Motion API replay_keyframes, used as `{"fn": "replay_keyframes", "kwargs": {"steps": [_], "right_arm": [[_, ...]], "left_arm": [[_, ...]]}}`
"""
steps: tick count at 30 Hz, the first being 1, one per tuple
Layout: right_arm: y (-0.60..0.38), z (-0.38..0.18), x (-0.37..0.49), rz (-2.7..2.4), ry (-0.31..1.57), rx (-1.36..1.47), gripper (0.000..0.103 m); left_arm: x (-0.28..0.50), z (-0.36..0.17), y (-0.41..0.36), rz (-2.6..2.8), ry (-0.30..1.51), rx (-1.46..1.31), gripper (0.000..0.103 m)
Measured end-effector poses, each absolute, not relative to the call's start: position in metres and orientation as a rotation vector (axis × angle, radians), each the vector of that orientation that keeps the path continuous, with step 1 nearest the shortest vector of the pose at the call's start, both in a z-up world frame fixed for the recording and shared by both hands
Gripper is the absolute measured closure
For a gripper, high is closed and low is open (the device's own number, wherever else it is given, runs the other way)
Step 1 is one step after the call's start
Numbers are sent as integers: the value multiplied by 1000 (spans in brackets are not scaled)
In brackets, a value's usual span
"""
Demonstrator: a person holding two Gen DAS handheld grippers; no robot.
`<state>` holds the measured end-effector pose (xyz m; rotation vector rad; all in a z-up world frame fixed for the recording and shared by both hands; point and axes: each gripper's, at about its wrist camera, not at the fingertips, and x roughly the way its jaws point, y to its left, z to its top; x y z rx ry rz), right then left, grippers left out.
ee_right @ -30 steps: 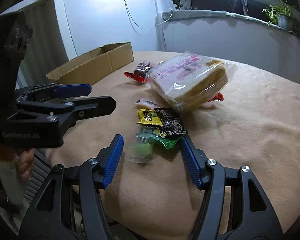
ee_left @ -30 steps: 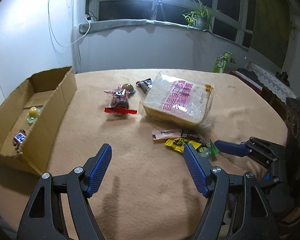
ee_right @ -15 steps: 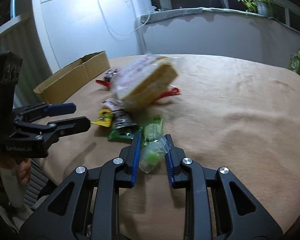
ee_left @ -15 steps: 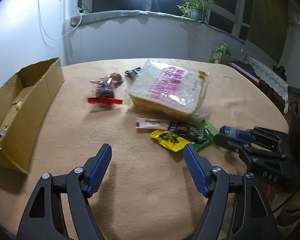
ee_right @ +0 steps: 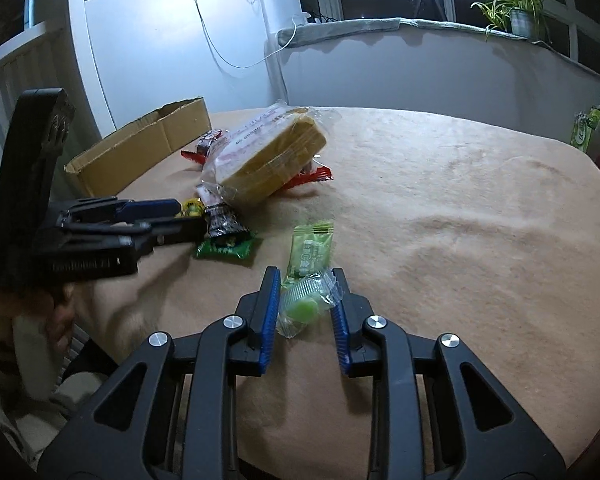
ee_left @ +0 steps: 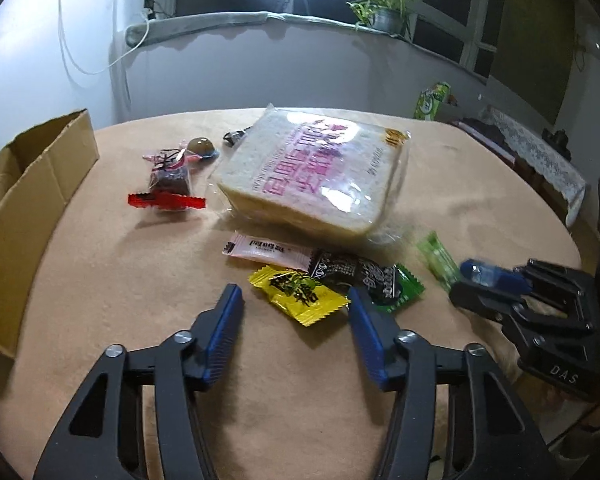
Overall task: Organize snacks
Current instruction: 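Grasp the yellow candy with the left gripper while the right gripper grasps a green candy stick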
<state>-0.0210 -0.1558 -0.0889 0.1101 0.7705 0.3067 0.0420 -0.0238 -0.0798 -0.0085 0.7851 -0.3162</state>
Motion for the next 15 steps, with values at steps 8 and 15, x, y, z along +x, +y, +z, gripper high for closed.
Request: {"fn": "replay_keyframes", "kwargs": {"steps": [8,15], "right_arm": [[-162,-88,-32,309,764,73,76],[-160,-87,-38,313,762,39,68]], "left_arm": [[45,-80,-20,-303,782,-4,62],[53,-80,-22,-291,784,4,62]]}}
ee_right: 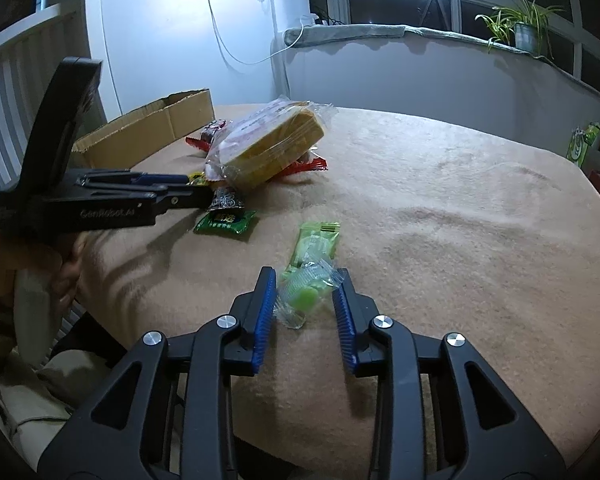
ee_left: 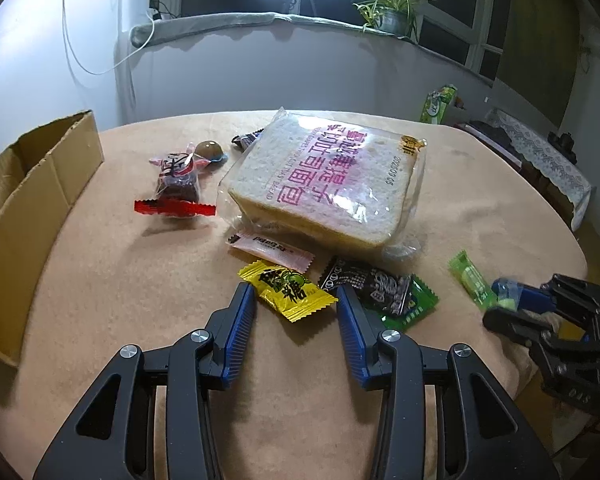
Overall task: Organize snacks
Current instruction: 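Grasp the yellow candy with the left gripper while the right gripper grasps a green candy stick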
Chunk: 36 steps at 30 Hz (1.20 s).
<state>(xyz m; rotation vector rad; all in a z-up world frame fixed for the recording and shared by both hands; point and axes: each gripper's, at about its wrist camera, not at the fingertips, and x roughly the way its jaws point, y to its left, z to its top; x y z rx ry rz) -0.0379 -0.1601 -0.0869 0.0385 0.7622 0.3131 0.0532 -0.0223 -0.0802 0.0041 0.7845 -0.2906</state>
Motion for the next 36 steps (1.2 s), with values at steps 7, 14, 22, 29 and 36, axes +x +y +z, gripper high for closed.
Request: {"fn": "replay_keyframes", "kwargs": {"steps": [7,14,22,29,36], "right_arm": [[-165,-87,-39,297,760,56,73],[-173,-85,-36,283,759,67,83],[-181,-78,-36,243,723,92,83],[-188,-76,-36,215,715,117,83],[-188,-70,-40,202,691,124,83]], "left_arm": [[59,-80,-24,-284,790,15,53],[62,-80,-13,-300,784,-24,81],[58,-79,-3,-317,768,-80,88],[59,-77,-1,-312,765,-73,89],[49,-68,-3,-297,727,-57,91]]}}
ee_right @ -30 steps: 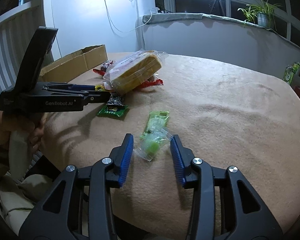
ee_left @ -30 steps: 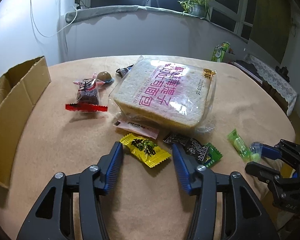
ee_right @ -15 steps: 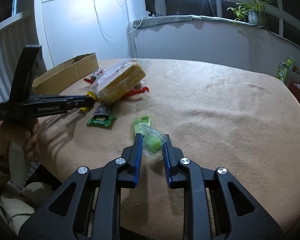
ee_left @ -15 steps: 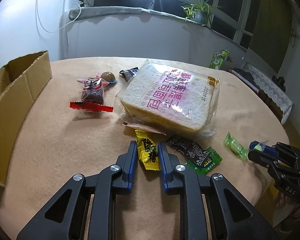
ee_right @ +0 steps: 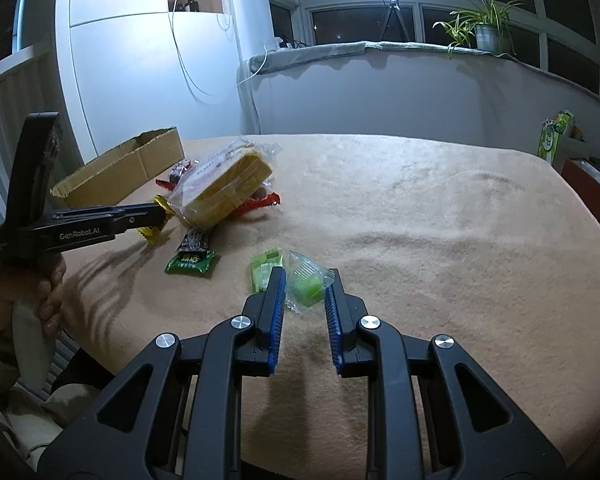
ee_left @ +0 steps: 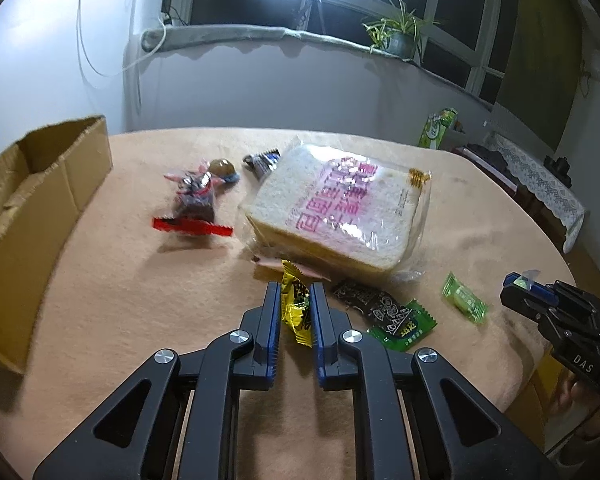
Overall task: Organize snacks
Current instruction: 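Grasp the yellow candy with the left gripper while the right gripper grasps a green candy stick, then carry both candies into the cardboard box and open both grippers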
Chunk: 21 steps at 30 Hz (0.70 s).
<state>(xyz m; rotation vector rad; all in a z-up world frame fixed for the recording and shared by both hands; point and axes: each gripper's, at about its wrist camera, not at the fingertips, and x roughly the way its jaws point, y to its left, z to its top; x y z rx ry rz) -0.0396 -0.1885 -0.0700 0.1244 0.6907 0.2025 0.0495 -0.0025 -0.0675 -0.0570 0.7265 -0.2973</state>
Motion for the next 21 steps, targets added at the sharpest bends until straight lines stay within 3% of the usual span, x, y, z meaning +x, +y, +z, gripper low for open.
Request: {"fn": "replay_keyframes", "kwargs": {"steps": [21], "right_arm": [[-154,-26,-24,201,590,99,83]], "left_arm": [[15,-8,36,-196,518,-18,91]]}}
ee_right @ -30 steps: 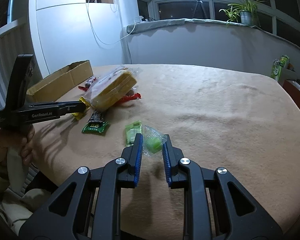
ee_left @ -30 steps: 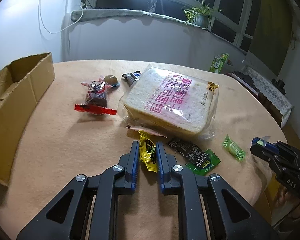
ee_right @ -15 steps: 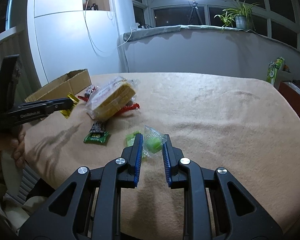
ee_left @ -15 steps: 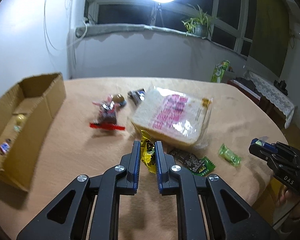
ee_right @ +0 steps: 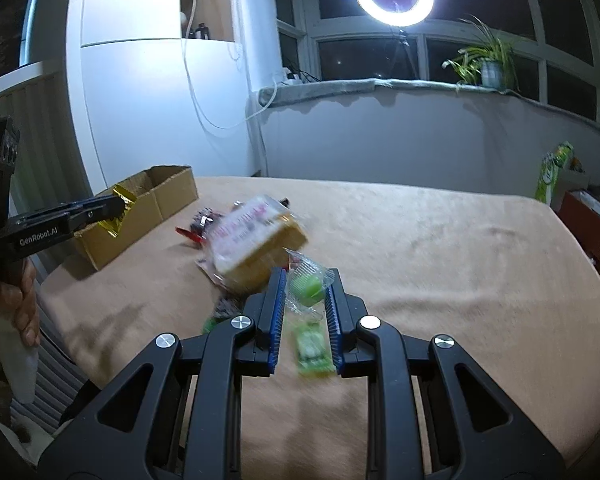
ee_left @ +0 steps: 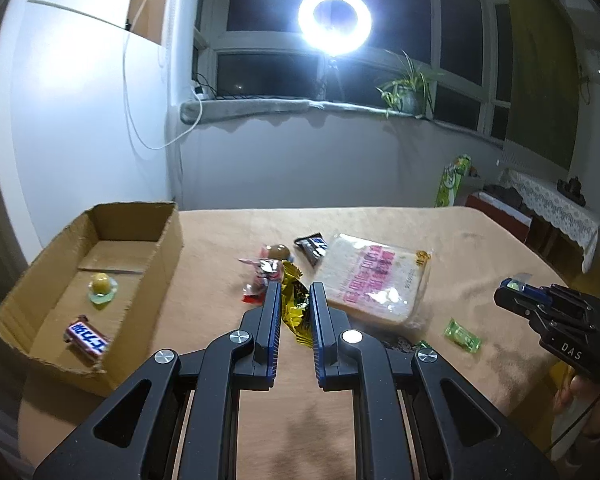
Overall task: Organize snacks
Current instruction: 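Carry both candies into the cardboard box and open both grippers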
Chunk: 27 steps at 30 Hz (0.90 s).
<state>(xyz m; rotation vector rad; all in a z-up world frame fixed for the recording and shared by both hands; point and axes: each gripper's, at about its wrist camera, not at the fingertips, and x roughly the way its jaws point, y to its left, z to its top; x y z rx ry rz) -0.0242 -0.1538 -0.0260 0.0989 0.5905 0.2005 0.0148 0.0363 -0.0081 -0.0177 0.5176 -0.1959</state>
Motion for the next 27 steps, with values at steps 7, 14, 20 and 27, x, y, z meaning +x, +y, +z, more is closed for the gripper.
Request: {"fn": "replay_keyframes", "kwargs": {"steps": [7,14,20,27], "right_arm": [[-111,-7,-3,266,565,54,83],[-64,-1,17,357,561,17,83],[-21,5,34,440,552,-11,83],[40,10,64,546,546,-47,83]], "left_arm": [[10,-6,65,-163,497,-52,91],[8,-5,103,-101,479,-93,91],[7,-8,133,-48,471,-122,91],[13,-14,172,12,467,-160,91]]}}
